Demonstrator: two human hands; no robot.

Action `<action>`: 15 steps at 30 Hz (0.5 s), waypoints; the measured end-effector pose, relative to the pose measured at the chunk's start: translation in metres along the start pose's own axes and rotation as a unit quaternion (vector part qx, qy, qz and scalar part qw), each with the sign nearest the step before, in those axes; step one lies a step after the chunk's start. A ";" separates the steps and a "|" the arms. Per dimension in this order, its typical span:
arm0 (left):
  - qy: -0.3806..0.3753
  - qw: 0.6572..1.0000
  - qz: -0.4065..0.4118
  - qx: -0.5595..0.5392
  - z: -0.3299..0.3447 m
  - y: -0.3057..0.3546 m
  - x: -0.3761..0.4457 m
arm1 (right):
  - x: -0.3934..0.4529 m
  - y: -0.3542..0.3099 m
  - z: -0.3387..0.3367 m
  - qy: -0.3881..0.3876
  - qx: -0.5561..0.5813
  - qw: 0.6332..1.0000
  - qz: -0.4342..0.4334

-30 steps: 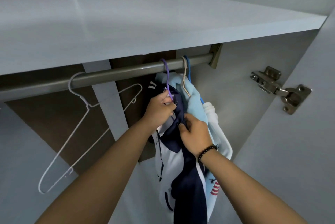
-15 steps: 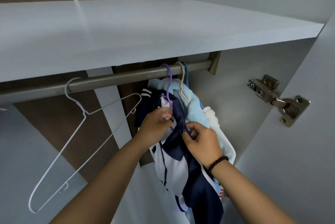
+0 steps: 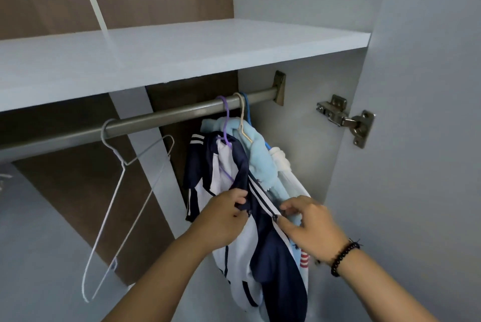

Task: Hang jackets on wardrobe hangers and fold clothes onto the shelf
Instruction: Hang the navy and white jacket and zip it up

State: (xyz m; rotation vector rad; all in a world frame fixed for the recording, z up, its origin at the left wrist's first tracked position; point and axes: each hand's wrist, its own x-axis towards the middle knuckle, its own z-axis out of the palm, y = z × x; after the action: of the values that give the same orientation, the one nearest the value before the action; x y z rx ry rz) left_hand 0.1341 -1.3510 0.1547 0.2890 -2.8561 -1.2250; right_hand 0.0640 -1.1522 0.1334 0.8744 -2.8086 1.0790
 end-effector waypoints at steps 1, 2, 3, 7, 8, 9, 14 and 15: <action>-0.014 1.000 0.008 0.007 0.002 0.003 -0.008 | -0.010 -0.001 -0.004 -0.012 -0.025 1.000 0.002; -0.027 0.999 0.016 0.015 0.003 0.005 -0.017 | -0.022 -0.003 -0.007 -0.027 -0.045 0.999 0.007; -0.037 0.999 0.026 0.026 0.006 0.007 -0.027 | -0.035 -0.005 -0.010 -0.043 -0.064 0.997 0.019; -0.087 0.993 0.063 0.056 0.021 0.013 -0.067 | -0.096 -0.019 -0.017 -0.104 -0.104 0.985 0.093; -0.108 0.990 0.071 0.062 0.026 0.014 -0.079 | -0.115 -0.023 -0.018 -0.116 -0.108 0.981 0.107; -0.128 0.986 0.080 0.068 0.031 0.016 -0.091 | -0.134 -0.027 -0.018 -0.128 -0.113 0.978 0.122; -0.213 0.962 0.130 0.110 0.065 0.021 -0.146 | -0.230 -0.040 -0.019 -0.153 -0.139 0.952 0.225; -0.232 0.954 0.139 0.125 0.073 0.022 -0.156 | -0.248 -0.040 -0.018 -0.155 -0.138 0.947 0.245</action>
State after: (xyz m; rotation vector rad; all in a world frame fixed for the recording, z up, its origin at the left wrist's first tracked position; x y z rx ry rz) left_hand 0.2775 -1.2557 0.1287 -0.4523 -3.2893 -0.9815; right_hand 0.2900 -1.0415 0.1224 0.3474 -3.4412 0.5696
